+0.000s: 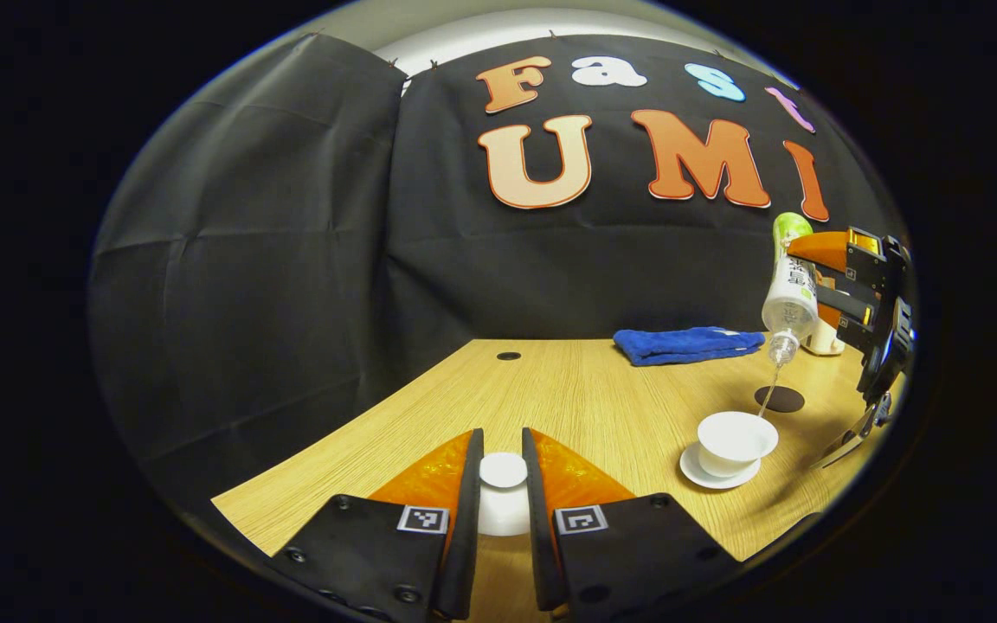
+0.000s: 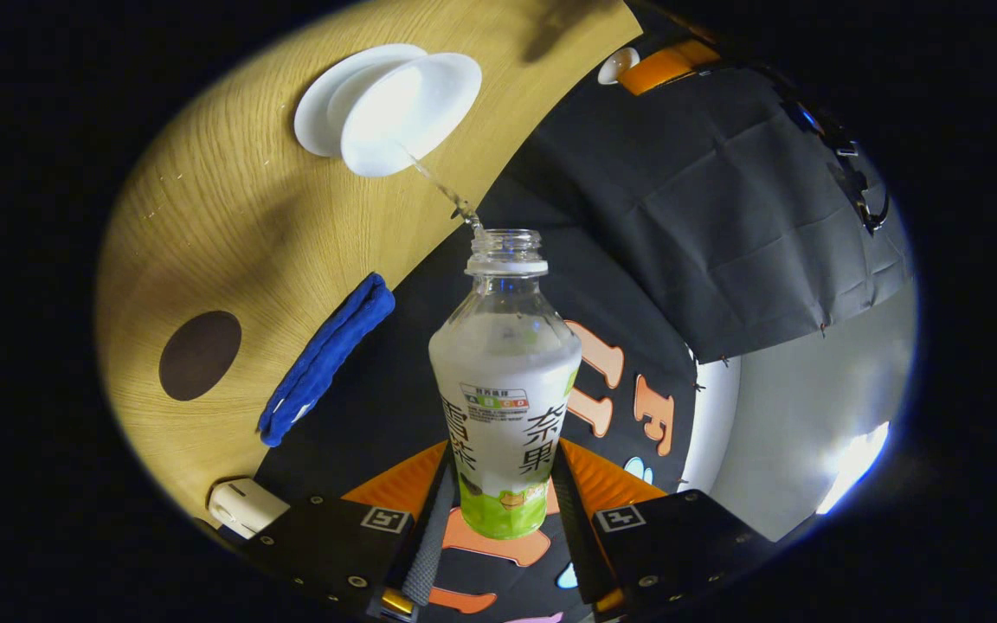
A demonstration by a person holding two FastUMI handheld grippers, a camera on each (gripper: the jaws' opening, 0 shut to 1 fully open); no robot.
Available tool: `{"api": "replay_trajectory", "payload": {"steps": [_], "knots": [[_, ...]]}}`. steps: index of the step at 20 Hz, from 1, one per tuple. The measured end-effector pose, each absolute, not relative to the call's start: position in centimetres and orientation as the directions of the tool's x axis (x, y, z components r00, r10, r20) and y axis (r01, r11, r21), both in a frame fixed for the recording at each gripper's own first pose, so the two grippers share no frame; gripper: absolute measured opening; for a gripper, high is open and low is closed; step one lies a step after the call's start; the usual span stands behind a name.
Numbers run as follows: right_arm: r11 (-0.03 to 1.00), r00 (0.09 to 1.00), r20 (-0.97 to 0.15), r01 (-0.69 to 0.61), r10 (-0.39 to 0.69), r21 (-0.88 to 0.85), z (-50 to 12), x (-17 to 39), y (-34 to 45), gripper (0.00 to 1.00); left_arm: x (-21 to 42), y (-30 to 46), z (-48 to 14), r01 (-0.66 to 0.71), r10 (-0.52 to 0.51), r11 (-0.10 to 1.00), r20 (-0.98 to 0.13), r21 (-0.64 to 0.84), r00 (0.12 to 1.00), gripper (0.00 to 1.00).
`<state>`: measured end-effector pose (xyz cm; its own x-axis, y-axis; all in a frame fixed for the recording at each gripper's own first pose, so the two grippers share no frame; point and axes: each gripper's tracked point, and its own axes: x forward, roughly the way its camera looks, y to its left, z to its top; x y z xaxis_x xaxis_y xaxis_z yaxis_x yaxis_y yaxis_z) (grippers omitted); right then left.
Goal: Open the teacup lid with one hand, grasp the water bottle and pour water into the teacup with the other hand; after pouring, place the water bottle on the coaster and then close the teacup lid.
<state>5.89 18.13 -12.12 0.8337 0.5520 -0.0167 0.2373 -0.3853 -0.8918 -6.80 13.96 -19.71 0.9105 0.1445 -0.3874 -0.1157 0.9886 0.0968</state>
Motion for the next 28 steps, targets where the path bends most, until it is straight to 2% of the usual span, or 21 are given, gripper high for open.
{"api": "replay_trajectory", "payload": {"steps": [5,6,9,10,12,13,18,22,25,28], "knots": [[-0.386,0.83,-0.031,0.225,0.557,-0.894,-12.5,5.5,18.3,0.63,-7.1,13.3,-19.9,-0.107,0.128,0.991,-0.395,0.075,0.91,0.28],[-0.381,0.829,-0.036,0.217,0.558,-0.899,-12.8,5.3,18.5,0.63,-7.0,13.1,-19.8,-0.103,0.126,0.992,-0.392,0.079,0.911,0.31],[-0.366,0.824,-0.037,0.21,0.565,-0.907,-13.1,4.5,18.8,0.63,-6.9,12.2,-19.8,-0.086,0.111,0.993,-0.389,0.083,0.914,0.31],[-0.364,0.823,-0.036,0.211,0.567,-0.907,-13.2,4.3,18.9,0.63,-7.0,11.8,-19.8,-0.078,0.104,0.994,-0.392,0.082,0.914,0.28],[-0.356,0.825,-0.042,0.197,0.563,-0.914,-13.4,4.2,18.9,0.64,-6.8,11.2,-19.7,-0.068,0.091,0.995,-0.39,0.072,0.917,0.31],[-0.339,0.83,-0.049,0.173,0.555,-0.925,-13.8,4.4,18.9,0.64,-6.8,11.0,-19.6,-0.066,0.087,0.995,-0.388,0.069,0.917,0.28],[-0.232,0.849,-0.069,0.064,0.524,-0.971,-15.6,4.5,18.5,0.66,-6.5,9.5,-19.5,-0.047,0.075,0.995,-0.38,0.083,0.922,0.31],[-0.05,0.854,-0.131,-0.123,0.503,-0.991,-17.3,4.3,18.5,0.64,-6.0,8.3,-19.0,-0.029,0.057,0.996,-0.37,0.078,0.927,0.31],[0.163,0.863,-0.174,-0.28,0.475,-0.946,-17.5,4.5,17.9,0.64,-5.8,7.6,-18.8,-0.02,0.045,0.997,-0.369,0.073,0.928,0.31],[0.384,0.882,-0.165,-0.352,0.442,-0.854,-14.7,5.2,16.8,0.63,-5.6,7.0,-18.6,-0.011,0.039,0.997,-0.364,0.079,0.93,0.31]]}}
